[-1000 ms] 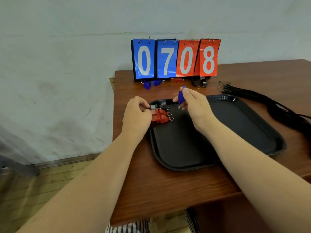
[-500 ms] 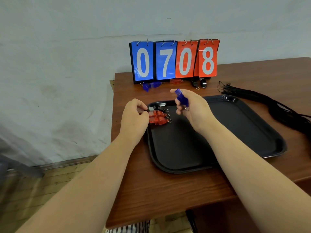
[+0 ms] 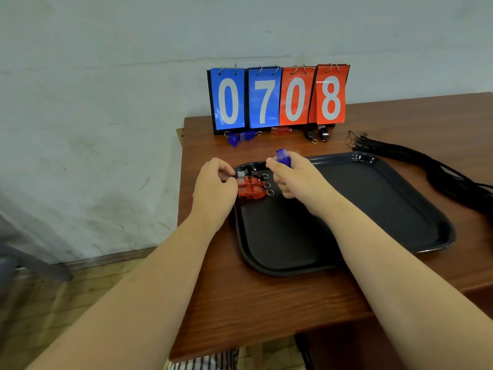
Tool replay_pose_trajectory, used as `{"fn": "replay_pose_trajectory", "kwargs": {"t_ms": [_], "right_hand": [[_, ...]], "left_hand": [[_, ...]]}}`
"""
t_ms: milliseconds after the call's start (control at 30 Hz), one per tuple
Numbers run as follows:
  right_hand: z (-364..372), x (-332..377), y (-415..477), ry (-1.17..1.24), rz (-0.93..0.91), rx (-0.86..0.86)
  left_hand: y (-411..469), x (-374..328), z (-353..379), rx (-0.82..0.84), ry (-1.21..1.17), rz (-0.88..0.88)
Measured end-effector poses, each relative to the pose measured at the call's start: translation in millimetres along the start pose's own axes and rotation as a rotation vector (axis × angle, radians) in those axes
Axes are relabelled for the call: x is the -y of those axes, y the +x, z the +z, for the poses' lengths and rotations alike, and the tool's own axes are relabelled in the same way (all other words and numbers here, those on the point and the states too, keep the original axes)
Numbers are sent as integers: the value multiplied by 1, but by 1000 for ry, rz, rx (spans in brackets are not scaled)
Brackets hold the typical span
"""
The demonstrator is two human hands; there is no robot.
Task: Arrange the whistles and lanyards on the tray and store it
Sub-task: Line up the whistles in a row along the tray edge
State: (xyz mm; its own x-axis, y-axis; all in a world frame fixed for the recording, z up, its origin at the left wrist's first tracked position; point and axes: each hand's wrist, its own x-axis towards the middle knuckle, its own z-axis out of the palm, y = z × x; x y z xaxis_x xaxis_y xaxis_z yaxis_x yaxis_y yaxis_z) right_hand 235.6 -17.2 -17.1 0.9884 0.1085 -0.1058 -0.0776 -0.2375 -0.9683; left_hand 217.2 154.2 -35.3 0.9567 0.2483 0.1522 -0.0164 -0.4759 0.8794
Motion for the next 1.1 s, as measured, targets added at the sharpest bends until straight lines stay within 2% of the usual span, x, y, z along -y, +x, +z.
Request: {"fn": "replay_pose_trajectory", "kwargs": {"t_ms": [233,300,367,433,533,800,933,1100], "right_hand": [[-3,7,-8,76,40,-47],[-6,11,-15,-118,51,-60],[-8,15,-26,-328,-13,-20],[-5,18,-40,-411,-104,45],[3,16,-57,-551,-180,34],[10,-3,-54,-603,-305,-100],[8,-8,-56,-641,-308,5],[6,-8,-58,-630,-313,25]], "left_hand": [[-1,-2,-1,-3,6,-6],[-1,-2,-1,6,8,-7],[1,-2,-1,12,19,-7],[3,0,-1,12,22,-6],[3,1,0,9,20,7],[4,4,1,4,25,22],[4,4,1,-4,39,35],[2,5,1,-1,34,41]]}}
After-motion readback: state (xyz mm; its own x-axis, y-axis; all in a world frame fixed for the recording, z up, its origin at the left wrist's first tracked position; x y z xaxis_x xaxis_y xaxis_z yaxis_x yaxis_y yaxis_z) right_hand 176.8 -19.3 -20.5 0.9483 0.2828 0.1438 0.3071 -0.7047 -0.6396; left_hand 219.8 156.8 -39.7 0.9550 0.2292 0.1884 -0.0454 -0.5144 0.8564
